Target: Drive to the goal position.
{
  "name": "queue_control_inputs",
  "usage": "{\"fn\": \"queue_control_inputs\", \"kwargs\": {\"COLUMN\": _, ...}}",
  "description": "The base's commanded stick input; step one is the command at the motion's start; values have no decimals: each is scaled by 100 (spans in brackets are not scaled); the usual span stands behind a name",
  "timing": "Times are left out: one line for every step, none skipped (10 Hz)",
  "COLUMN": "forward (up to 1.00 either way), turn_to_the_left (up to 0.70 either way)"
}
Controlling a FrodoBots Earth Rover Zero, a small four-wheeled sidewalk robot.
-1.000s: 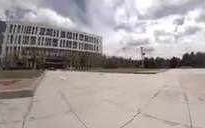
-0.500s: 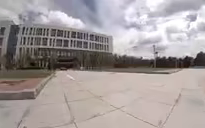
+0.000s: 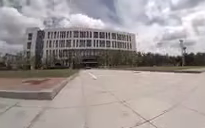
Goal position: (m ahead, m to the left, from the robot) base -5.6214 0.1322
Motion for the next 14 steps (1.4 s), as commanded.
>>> {"fn": "queue_control_inputs", "kwargs": {"forward": 70, "turn_to_the_left": 14}}
{"fn": "queue_control_inputs", "kwargs": {"forward": 70, "turn_to_the_left": 2}}
{"fn": "queue_control_inputs", "kwargs": {"forward": 70, "turn_to_the_left": 0}}
{"fn": "queue_control_inputs", "kwargs": {"forward": 70, "turn_to_the_left": 0}}
{"fn": "queue_control_inputs", "kwargs": {"forward": 70, "turn_to_the_left": 0}}
{"fn": "queue_control_inputs", "kwargs": {"forward": 70, "turn_to_the_left": 11}}
{"fn": "queue_control_inputs", "kwargs": {"forward": 70, "turn_to_the_left": 9}}
{"fn": "queue_control_inputs", "kwargs": {"forward": 70, "turn_to_the_left": 3}}
{"fn": "queue_control_inputs", "kwargs": {"forward": 70, "turn_to_the_left": 4}}
{"fn": "queue_control_inputs", "kwargs": {"forward": 70, "turn_to_the_left": 8}}
{"fn": "queue_control_inputs", "kwargs": {"forward": 70, "turn_to_the_left": 5}}
{"fn": "queue_control_inputs", "kwargs": {"forward": 70, "turn_to_the_left": 5}}
{"fn": "queue_control_inputs", "kwargs": {"forward": 70, "turn_to_the_left": 5}}
{"fn": "queue_control_inputs", "kwargs": {"forward": 70, "turn_to_the_left": 0}}
